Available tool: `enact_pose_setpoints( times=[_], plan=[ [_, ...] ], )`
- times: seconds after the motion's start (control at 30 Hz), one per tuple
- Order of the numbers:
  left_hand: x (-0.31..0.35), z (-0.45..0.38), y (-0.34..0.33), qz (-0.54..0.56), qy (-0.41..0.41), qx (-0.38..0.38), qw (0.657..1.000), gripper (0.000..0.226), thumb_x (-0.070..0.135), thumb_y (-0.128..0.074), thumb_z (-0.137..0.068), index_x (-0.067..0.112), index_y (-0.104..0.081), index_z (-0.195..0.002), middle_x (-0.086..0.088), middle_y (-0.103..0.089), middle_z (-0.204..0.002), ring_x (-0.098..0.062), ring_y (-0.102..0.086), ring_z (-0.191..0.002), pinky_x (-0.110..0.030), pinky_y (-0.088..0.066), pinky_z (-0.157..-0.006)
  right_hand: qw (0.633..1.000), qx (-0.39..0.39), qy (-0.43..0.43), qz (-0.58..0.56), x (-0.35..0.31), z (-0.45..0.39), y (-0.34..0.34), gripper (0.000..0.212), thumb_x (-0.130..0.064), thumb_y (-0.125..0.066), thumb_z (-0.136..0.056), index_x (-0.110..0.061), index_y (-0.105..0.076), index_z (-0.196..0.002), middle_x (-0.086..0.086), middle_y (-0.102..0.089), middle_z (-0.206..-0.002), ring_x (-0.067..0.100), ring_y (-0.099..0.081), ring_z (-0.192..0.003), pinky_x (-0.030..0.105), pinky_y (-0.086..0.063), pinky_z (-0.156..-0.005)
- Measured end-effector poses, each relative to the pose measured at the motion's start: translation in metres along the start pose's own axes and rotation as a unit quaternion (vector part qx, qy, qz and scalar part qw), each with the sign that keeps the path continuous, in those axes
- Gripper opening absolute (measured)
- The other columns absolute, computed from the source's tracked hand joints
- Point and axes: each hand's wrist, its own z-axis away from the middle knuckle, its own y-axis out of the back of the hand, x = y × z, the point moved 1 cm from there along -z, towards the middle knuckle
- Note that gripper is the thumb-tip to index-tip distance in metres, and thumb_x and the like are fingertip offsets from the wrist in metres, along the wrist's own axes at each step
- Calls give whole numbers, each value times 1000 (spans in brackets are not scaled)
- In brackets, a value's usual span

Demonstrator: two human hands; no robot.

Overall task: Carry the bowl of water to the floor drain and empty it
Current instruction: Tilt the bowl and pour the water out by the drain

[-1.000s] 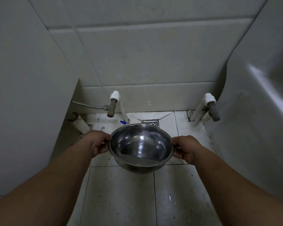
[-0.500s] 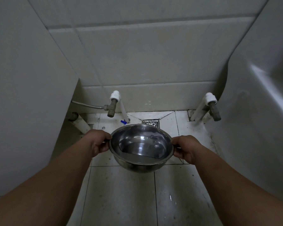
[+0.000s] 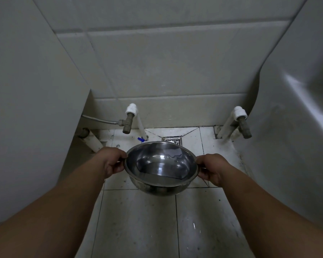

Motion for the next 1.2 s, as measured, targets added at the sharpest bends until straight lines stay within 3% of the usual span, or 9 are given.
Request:
enact_pose_setpoints(
  times=[0.13,0.23,0.5,0.63,0.77,1.03,1.2],
  plan=[
    [1,3,0,4,0,-1,1000,14,-3,-61,-92,-3,-64,-105,-18,-69,-95,-22,-69,-71,-25,-56,-42,1000,0,0,2,0,-1,0,25,9,-54,-91,13,-68,-112,16,-67,-75,19,-67,-50,24,-55,-43],
    [3,4,0,12,-4,3,1000,18,-4,-61,-91,-4,-63,-108,-17,-69,-93,-22,-69,-72,-25,-56,-42,1000,1,1,1,0,-2,0,24,8,-55,-91,12,-68,-112,16,-68,-78,21,-67,-54,25,-57,-45],
    [5,4,0,21,-12,6,1000,44,-6,-61,-90,-1,-56,-134,-17,-68,-93,-22,-68,-71,-25,-56,-41,1000,1,-1,0,0,-2,0,20,8,-54,-92,10,-69,-105,16,-67,-76,18,-67,-45,23,-55,-42],
    [5,6,-1,16,-10,8,1000,33,-6,-61,-91,-4,-60,-124,-18,-69,-93,-21,-68,-68,-23,-54,-40,1000,2,-2,6,0,-1,-1,20,9,-54,-92,10,-69,-105,17,-67,-80,21,-66,-57,24,-55,-42],
    [6,9,-2,8,-16,12,1000,21,-5,-60,-92,-7,-64,-113,-19,-68,-93,-22,-66,-69,-22,-54,-39,1000,5,-1,7,0,-2,-1,17,10,-54,-90,8,-69,-98,15,-65,-74,19,-65,-52,23,-54,-41],
    [11,13,-2,5,-10,8,1000,34,-4,-60,-93,-2,-59,-126,-18,-68,-96,-21,-66,-71,-22,-54,-39,1000,9,4,2,0,-5,-2,16,10,-55,-90,8,-69,-97,15,-66,-73,17,-66,-44,23,-55,-42],
    [13,11,-2,0,-11,16,1000,21,-3,-61,-93,-1,-63,-113,-17,-67,-92,-20,-66,-70,-23,-55,-40,1000,12,2,4,0,-7,-2,14,10,-55,-89,6,-68,-91,15,-66,-71,17,-65,-42,23,-54,-42]
  ],
)
